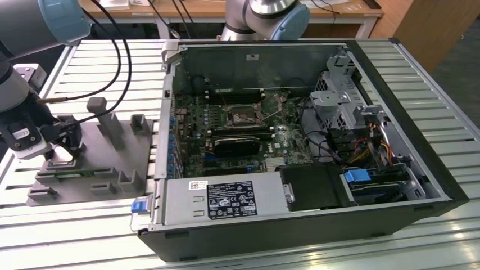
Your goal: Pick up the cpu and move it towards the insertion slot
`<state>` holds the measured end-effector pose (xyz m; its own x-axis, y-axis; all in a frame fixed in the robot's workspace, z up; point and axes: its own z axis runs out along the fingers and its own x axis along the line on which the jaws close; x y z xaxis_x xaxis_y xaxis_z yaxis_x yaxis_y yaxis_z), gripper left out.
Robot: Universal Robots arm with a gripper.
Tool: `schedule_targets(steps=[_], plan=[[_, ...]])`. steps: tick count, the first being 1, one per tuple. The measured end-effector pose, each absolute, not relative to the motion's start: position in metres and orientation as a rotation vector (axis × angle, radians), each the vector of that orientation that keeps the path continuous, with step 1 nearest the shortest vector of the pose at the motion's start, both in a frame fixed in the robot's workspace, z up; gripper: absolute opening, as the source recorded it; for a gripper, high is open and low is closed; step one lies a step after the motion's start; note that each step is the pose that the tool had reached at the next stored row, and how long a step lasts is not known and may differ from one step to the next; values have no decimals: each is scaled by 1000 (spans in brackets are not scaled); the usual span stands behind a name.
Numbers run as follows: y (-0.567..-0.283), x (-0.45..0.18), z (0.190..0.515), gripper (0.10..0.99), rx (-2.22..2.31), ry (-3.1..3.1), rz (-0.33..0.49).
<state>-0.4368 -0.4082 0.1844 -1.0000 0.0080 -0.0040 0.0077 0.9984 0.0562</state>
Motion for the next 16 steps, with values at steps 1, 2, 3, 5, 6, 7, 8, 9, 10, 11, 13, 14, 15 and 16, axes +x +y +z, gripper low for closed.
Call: schedule_targets(steps=[1,2,3,5,6,7,8,9,10,11,13,14,15,16], plan=[[-408,-437,184,533,12,3136,88],[-408,-437,184,533,12,3136,88],[-408,-437,185,533,12,3136,88],[-408,-437,188,533,12,3136,88],[-408,-437,190,533,12,3136,88],[-408,-437,191,533,12,3136,88],[-408,-437,194,533,12,3136,88],[-408,-437,196,533,12,3136,88],[-408,-437,199,533,12,3136,88],[-408,-437,201,533,12,3136,88],[-408,-437,207,533,12,3136,88],[-408,-437,210,533,12,3136,88],[-408,-437,213,533,12,3136,88],[-408,-437,216,533,12,3136,88]])
